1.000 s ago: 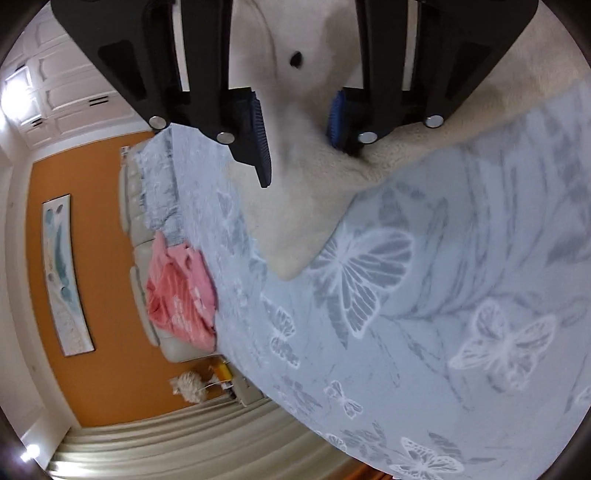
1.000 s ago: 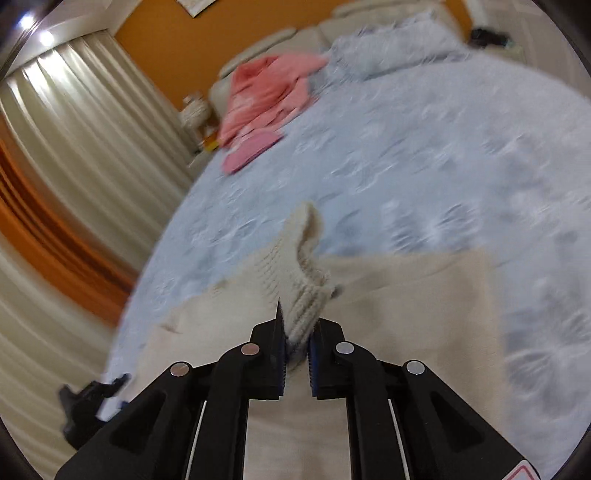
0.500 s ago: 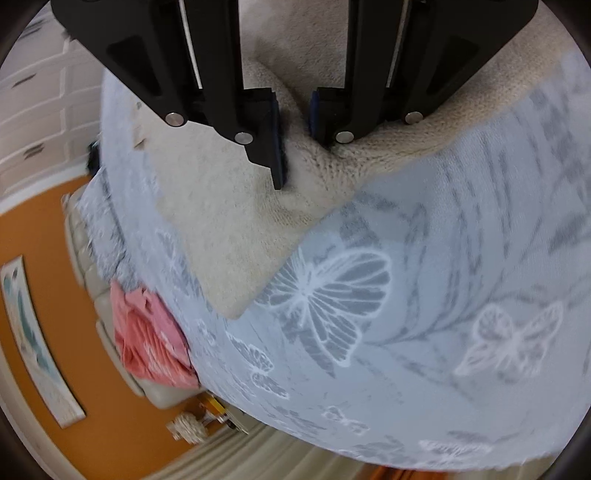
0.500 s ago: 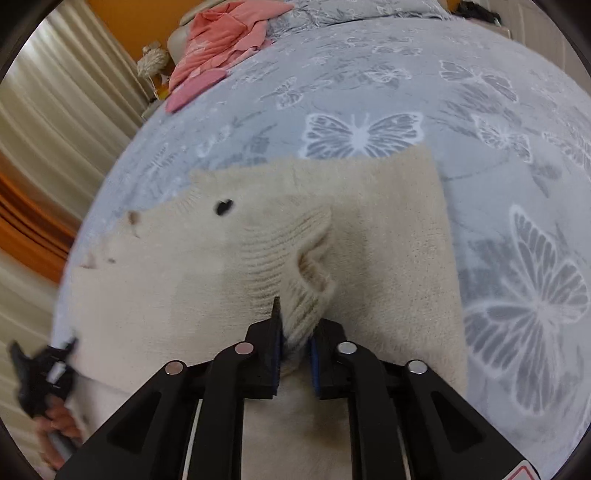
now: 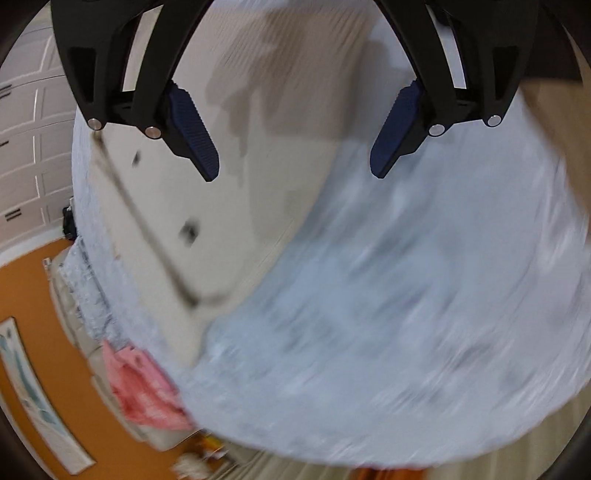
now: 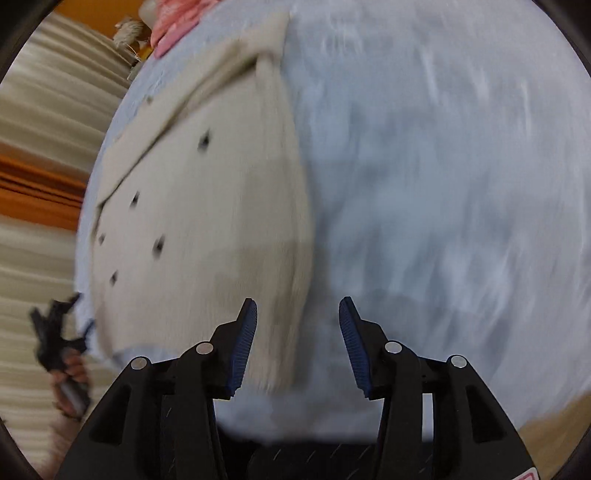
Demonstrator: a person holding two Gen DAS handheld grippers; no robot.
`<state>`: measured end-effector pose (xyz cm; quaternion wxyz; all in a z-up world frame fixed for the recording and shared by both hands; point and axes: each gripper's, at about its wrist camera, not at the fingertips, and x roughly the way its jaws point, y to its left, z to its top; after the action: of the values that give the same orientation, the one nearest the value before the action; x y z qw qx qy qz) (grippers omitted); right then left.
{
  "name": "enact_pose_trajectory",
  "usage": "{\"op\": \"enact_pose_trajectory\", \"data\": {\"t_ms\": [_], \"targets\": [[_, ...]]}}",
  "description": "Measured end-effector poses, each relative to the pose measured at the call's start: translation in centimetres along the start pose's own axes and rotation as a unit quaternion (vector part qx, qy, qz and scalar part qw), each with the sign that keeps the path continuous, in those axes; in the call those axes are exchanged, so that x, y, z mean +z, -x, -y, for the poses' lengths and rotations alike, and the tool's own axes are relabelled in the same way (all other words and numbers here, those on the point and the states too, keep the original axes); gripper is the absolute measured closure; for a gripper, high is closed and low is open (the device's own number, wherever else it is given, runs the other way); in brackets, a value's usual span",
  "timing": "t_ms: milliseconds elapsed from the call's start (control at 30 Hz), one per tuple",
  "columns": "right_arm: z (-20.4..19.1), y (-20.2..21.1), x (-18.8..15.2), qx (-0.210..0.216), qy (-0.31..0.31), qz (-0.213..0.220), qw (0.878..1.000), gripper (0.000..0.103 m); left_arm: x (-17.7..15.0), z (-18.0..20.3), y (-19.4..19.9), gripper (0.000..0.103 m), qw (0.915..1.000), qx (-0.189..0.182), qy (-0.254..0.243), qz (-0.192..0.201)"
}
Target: Fold small clothes
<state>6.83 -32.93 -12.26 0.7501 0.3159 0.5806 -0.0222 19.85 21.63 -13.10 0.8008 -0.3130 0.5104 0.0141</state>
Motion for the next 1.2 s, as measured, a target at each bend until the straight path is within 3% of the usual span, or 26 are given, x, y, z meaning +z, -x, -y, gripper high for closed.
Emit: {"op": "enact_pose_trajectory", "data": {"t_ms": [67, 233, 300, 333, 367, 400, 433, 500, 600, 700, 900, 1067, 1200], "targets": [[-0.6, -1.1, -1.8, 0.031, -0.008, -0.020, 0.999, 0.049, -1.8, -0.7, 0.3, 0.018, 0.9998, -0.011, 0.015, -0.010], [-3.3, -3.3, -1.7, 0.025, 0.015, 0.001, 1.000, 0.045, -3.8, 0.2, -0.1, 0.011, 0.9992, -0.015, 0.032, -0.018], [-3.5, -3.7, -0.9, 0.043, 0.002, 0.019, 0.999, 0.084, -3.9, 0.4, -0.4, 0.015, 0.9985, -0.010, 0.051, -0.018], [-3.3, -3.6, -0.7, 0.045, -0.011, 0.023, 0.999, 0.092, -3.8, 0.3, -0.3, 0.037, 0.9972, -0.027, 0.066, -0.019], [-3.2, -3.5, -0.5, 0.051, -0.021, 0.033, 0.998, 0.093, -3.5, 0.4, -0.5, 0.074, 0.9954, -0.045, 0.079, -0.030], [-3.3, -2.7, -0.3, 0.060, -0.026, 0.048, 0.997, 0.093, -3.3, 0.1, -1.1, 0.090, 0.9916, -0.060, 0.100, -0.055], [-3.6, -1.5, -0.3, 0.068, -0.026, 0.064, 0.995, 0.094, -3.1, 0.0, -1.3, 0.095, 0.9876, -0.068, 0.123, -0.071], [-3.7, 1.8, -0.4, 0.085, -0.024, 0.101, 0.991, 0.094, -3.0, 0.1, -0.2, 0.095, 0.9837, -0.077, 0.146, -0.071], [-3.0, 8.0, -1.1, 0.086, -0.012, 0.158, 0.984, 0.096, -3.5, 2.6, 3.4, 0.096, 0.9908, -0.094, 0.078, -0.058], [-0.8, 12.8, -3.0, 0.079, -0.005, 0.182, 0.980, 0.097, -5.1, 4.6, 6.9, 0.096, 0.9910, -0.118, 0.031, -0.055], [3.5, 18.8, -11.2, 0.062, -0.004, 0.192, 0.980, 0.097, -10.6, 3.3, 12.6, 0.096, 0.9850, -0.147, 0.022, -0.087], [6.7, 21.5, -19.2, 0.046, -0.021, 0.174, 0.983, 0.097, -16.1, 0.8, 16.2, 0.096, 0.9802, -0.146, 0.025, -0.131], [6.0, 23.2, -22.9, 0.056, -0.030, 0.179, 0.982, 0.097, -18.2, 0.4, 19.9, 0.096, 0.9801, -0.150, 0.012, -0.129]]}}
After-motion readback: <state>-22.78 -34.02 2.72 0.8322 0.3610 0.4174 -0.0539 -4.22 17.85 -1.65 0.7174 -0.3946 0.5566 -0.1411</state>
